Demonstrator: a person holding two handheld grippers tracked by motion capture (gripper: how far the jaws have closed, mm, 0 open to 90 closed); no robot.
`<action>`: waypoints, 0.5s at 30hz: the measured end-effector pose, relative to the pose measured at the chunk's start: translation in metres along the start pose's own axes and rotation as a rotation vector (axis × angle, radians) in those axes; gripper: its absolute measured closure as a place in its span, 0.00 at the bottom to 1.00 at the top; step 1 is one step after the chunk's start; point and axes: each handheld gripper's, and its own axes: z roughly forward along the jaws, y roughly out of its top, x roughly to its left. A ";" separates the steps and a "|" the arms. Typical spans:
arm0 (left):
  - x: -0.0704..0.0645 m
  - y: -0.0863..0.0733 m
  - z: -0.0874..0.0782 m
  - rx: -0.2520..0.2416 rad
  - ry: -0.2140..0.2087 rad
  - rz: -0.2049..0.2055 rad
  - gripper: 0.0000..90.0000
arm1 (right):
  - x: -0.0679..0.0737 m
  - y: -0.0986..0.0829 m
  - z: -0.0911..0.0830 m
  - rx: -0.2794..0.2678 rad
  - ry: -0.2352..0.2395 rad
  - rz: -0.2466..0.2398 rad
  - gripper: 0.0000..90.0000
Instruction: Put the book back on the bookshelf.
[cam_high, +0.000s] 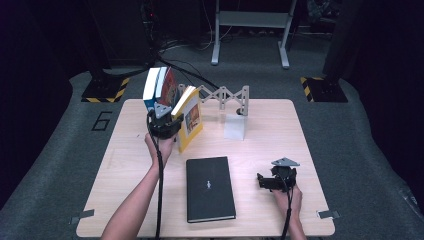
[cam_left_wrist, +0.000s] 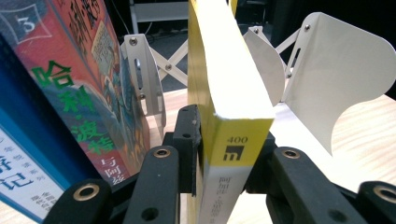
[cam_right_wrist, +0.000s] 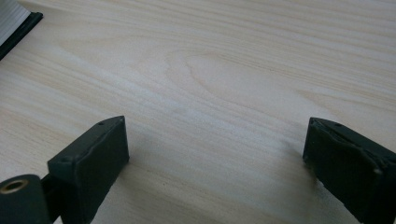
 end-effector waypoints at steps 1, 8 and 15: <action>0.000 0.000 0.000 0.002 -0.003 0.004 0.80 | 0.000 0.000 0.000 -0.001 0.000 0.001 0.06; 0.000 0.013 -0.001 0.011 -0.019 0.019 0.67 | 0.000 0.000 0.000 -0.001 0.000 0.001 0.06; -0.002 0.034 0.008 0.053 -0.026 0.064 0.62 | 0.000 0.000 0.000 -0.001 0.001 0.002 0.07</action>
